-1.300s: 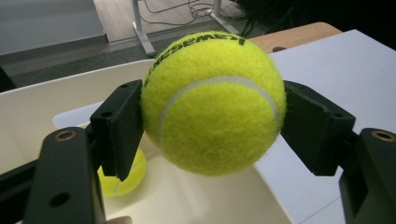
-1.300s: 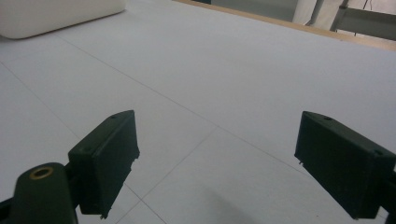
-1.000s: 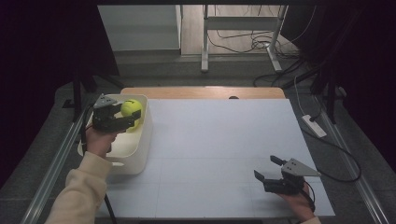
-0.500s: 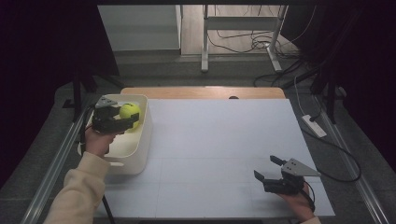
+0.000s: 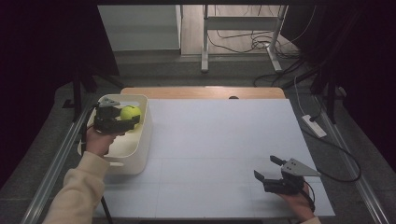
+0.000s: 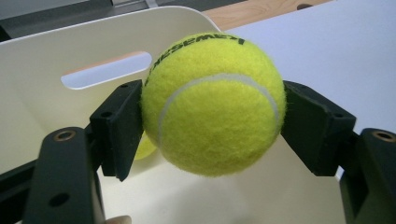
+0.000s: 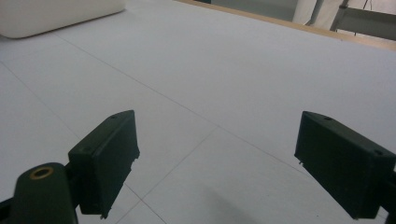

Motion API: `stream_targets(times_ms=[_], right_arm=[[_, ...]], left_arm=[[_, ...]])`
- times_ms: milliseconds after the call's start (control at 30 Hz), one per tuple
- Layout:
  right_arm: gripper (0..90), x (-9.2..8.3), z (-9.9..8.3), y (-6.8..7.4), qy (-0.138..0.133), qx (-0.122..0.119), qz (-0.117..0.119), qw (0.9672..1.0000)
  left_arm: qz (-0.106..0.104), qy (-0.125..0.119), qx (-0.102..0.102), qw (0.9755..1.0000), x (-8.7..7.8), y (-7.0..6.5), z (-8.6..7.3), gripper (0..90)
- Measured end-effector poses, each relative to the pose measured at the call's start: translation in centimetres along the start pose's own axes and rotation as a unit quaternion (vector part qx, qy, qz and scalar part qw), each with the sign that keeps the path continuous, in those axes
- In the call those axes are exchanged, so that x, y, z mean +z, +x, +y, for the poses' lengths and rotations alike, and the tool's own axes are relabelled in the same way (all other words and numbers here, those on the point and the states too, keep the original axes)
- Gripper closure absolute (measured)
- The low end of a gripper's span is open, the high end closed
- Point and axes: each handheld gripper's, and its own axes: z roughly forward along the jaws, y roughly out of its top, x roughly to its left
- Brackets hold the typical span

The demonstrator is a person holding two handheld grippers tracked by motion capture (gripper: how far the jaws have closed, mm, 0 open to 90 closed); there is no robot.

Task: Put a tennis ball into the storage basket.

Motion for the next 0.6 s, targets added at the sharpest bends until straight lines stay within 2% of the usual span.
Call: stream_targets(times_ms=[300,400,467,600], right_arm=[[13.1,0.0,0.0,0.0,0.001,0.0,0.0,1.0],[13.1,0.0,0.0,0.0,0.001,-0.001,0.0,1.0],[13.1,0.0,0.0,0.0,0.0,-0.001,0.001,1.0],[13.1,0.0,0.0,0.0,0.001,-0.001,0.0,1.0]], left_arm=[[-0.006,0.001,0.001,1.0,0.0,0.0,-0.1,26.5],[0.004,-0.013,-0.003,0.9999,-0.2,0.0,0.0,17.4],[0.001,-0.024,-0.007,0.9997,-0.5,0.0,0.2,14.0],[-0.012,-0.04,-0.01,0.9991,-1.0,-0.2,0.4,12.7]])
